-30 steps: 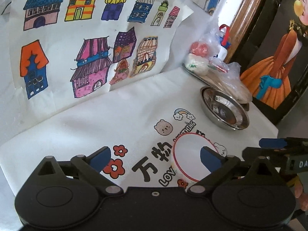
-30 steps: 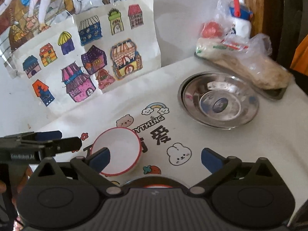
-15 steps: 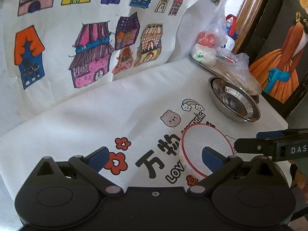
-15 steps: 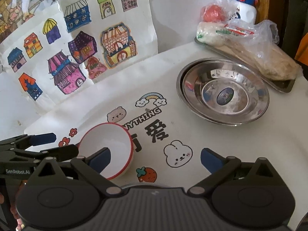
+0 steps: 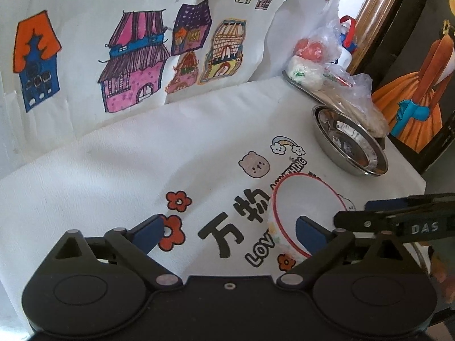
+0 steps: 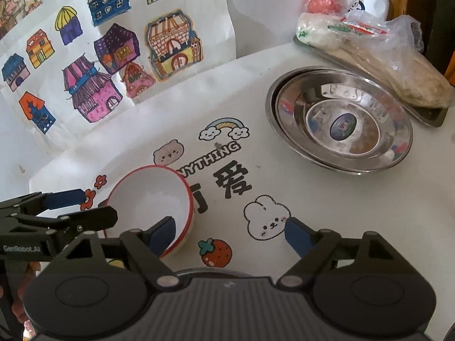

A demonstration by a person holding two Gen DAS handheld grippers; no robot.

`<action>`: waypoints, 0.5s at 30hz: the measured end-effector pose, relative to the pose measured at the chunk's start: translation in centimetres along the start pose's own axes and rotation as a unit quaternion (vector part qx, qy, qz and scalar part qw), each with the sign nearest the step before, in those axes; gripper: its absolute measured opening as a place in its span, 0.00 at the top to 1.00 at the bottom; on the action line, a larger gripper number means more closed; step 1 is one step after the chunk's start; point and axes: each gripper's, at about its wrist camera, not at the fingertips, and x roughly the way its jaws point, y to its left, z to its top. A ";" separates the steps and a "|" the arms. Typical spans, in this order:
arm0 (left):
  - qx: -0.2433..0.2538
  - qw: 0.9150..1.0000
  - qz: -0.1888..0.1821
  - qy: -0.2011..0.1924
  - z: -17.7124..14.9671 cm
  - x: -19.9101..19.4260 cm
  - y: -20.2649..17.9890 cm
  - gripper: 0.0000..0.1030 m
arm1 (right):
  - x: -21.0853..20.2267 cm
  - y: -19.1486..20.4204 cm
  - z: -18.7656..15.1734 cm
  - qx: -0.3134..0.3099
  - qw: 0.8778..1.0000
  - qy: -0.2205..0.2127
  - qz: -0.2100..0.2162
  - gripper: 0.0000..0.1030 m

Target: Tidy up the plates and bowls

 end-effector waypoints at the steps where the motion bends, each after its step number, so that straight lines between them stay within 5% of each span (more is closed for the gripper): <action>1: -0.001 1.000 -0.002 -0.001 0.0 0.0 -0.1 0.06 | 0.1 0.0 0.0 0.000 1.000 0.001 0.000 0.17; 8: 0.005 1.000 -0.017 0.002 -0.1 0.4 -1.2 0.19 | 0.7 -0.1 0.1 0.000 1.000 0.007 0.006 0.23; 15: 0.010 0.999 -0.038 0.002 -0.5 0.6 -1.5 0.47 | 0.4 0.4 0.0 -0.008 1.000 0.004 0.028 0.42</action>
